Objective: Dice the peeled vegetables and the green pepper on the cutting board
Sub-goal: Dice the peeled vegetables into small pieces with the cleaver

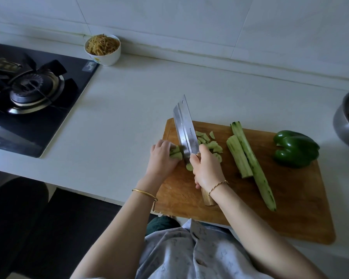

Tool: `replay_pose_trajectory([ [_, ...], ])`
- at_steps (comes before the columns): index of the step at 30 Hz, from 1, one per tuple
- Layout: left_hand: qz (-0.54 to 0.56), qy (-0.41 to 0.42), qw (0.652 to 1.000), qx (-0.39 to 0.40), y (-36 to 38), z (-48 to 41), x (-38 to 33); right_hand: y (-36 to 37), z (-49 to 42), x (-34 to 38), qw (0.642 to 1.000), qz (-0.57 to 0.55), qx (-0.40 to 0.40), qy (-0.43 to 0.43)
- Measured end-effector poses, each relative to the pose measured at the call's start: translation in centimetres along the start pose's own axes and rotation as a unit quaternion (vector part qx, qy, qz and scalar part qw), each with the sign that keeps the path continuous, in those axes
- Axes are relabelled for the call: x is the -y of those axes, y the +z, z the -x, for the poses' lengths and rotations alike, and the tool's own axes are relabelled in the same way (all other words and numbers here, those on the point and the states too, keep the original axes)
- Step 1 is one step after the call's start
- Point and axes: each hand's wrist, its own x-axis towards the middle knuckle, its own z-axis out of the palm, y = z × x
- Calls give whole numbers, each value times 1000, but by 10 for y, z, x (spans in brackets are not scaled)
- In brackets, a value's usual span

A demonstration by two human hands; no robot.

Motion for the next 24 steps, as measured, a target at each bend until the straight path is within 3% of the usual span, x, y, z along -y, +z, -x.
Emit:
replay_pose_trajectory([
  [11, 30, -6, 999, -16, 1, -1, 4, -3, 5, 0, 1000, -2, 25, -10],
  [20, 21, 1, 1000, -14, 1, -2, 4, 6, -2, 3, 998, 62, 27, -8],
  [24, 21, -7, 1000, -8, 1, -1, 4, 7, -4, 0, 1000, 15, 17, 3],
])
